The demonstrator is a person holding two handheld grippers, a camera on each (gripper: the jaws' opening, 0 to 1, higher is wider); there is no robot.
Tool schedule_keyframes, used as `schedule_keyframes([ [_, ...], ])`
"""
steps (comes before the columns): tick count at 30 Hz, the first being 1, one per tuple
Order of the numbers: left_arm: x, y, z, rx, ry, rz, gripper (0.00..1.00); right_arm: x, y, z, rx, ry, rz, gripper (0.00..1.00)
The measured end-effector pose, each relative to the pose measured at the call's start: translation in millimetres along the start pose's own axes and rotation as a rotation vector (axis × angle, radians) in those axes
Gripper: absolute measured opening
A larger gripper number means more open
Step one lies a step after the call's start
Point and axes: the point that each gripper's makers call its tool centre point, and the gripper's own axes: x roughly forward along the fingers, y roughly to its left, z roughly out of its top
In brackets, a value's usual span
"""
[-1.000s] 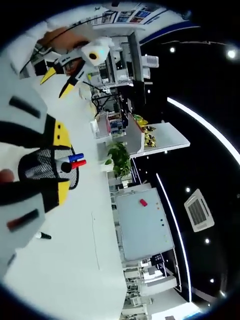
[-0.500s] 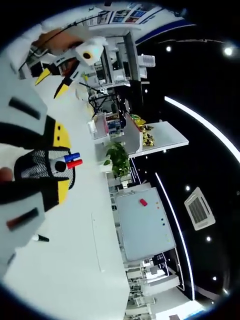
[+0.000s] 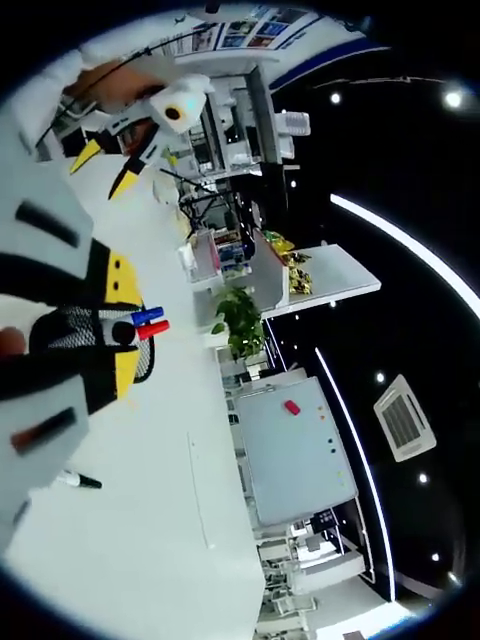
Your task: Pick up the whiteboard markers from the pen holder and place them facing the whiteboard neatly
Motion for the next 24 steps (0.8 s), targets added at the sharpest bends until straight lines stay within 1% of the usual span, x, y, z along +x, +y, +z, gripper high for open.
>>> schedule_keyframes([
  [5,-0.3,0.3,0.9,0.000,-0.003,0.002,0.45,2.4,0.3,0.2,0.019,-0.005,0.003,0.14],
  [9,0.3,-0.1,0.5,0.001,-0.001,-0.001,0.45,4.4,2.5,-1.6,0.007,0.001,0.007,0.14],
  [14,0.8,0.2,0.1,0.001,-0.001,-0.003,0.45,4.8,1.1,-3.4,0.011,0.007,-0.001,0.11],
  [20,1.3,1.1,-2.0,-0.003,0.005,-0.002,0.45,4.9,1.2,-4.1,0.013,0.007,-0.004,0.11],
  [24,1.2,0.5,-0.5,-0.004,0.000,-0.003,0.45,5.0,0.8,-4.3,0.011,0.007,-0.006,0.10],
])
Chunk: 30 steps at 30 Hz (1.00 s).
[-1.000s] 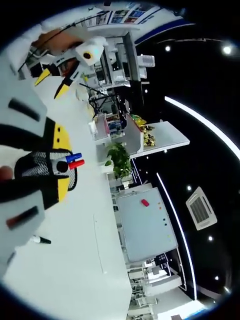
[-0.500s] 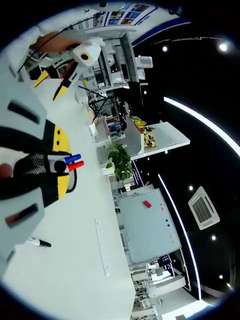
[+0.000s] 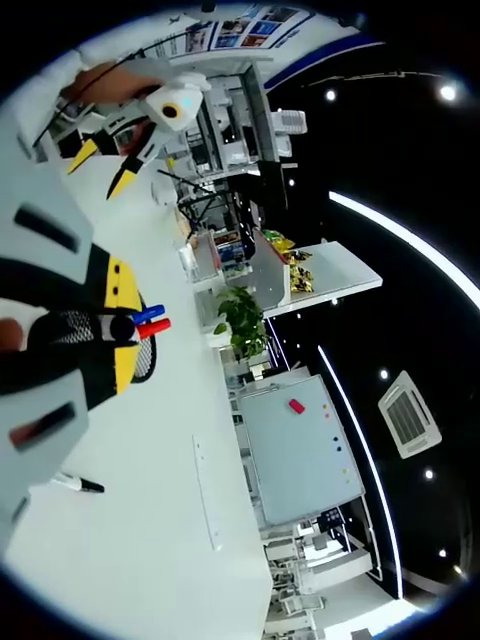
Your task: Pick up the whiteboard markers from the pen holder and place them facing the whiteboard neatly
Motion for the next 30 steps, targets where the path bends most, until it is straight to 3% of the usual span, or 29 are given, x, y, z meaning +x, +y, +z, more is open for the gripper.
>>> schedule_keyframes([
  [11,1,0.1,-1.0,0.000,0.004,0.000,0.45,0,-1,-0.3,-0.003,-0.002,-0.018,0.09],
  [24,1,-2.1,-1.1,0.005,0.005,-0.005,0.45,-8,1,21.9,-0.011,-0.084,-0.024,0.08],
  [30,-2,2.8,-0.9,-0.005,-0.004,0.008,0.45,-8,4,24.4,-0.004,-0.085,-0.022,0.08],
])
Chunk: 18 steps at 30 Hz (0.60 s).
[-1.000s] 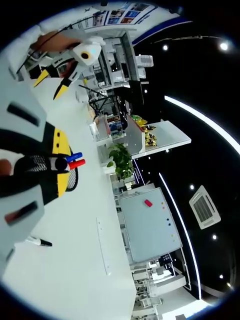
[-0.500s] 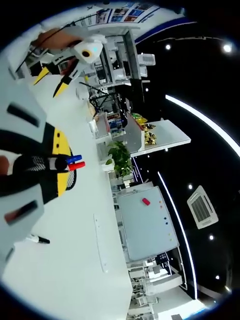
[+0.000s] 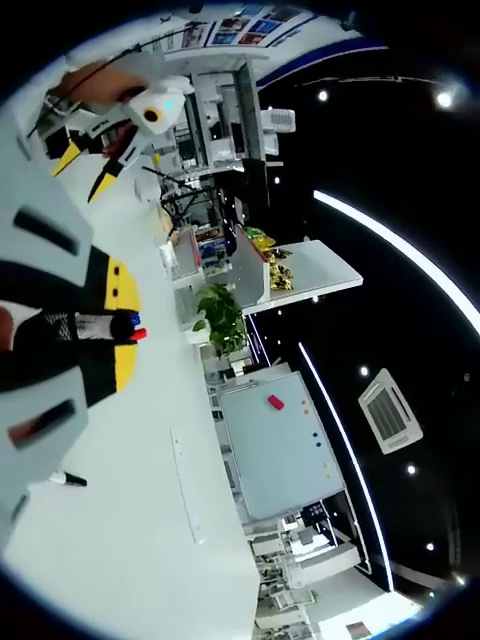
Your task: Pick up the whiteboard markers from the pen holder and place them facing the whiteboard neatly
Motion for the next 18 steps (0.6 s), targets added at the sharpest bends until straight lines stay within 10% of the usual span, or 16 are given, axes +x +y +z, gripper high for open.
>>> schedule_keyframes([
  [18,0,1.1,-0.5,-0.001,0.005,0.007,0.45,-8,-2,24.1,0.034,-0.107,-0.034,0.08],
])
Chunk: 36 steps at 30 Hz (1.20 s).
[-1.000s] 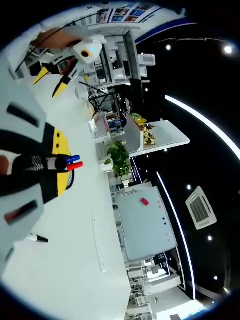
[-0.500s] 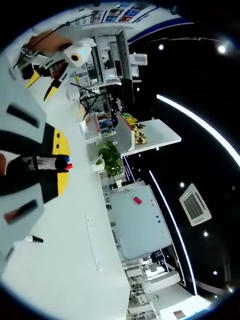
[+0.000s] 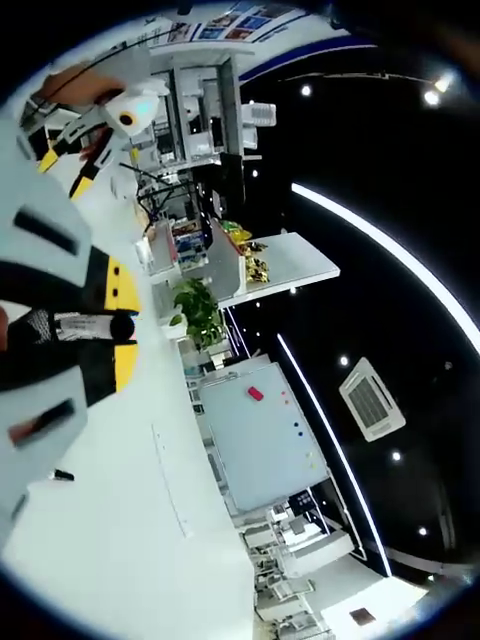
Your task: Pick up the whiteboard markers from the pen holder and place them facing the whiteboard neatly
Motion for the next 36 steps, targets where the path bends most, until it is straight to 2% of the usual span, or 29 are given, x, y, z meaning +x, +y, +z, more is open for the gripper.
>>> schedule_keyframes([
  [12,-2,0.7,0.4,0.004,-0.002,0.004,0.45,-2,-6,-0.1,0.029,-0.012,-0.018,0.08],
  [18,-2,1.0,0.1,0.004,-0.001,0.004,0.45,-2,-5,5.9,0.029,-0.037,-0.015,0.08],
  [25,0,0.1,-1.2,0.003,0.001,0.000,0.45,-12,-16,24.7,0.037,-0.103,-0.061,0.08],
  [36,-1,-0.8,-0.9,0.005,0.002,-0.004,0.45,-12,-15,25.3,0.028,-0.107,-0.062,0.08],
])
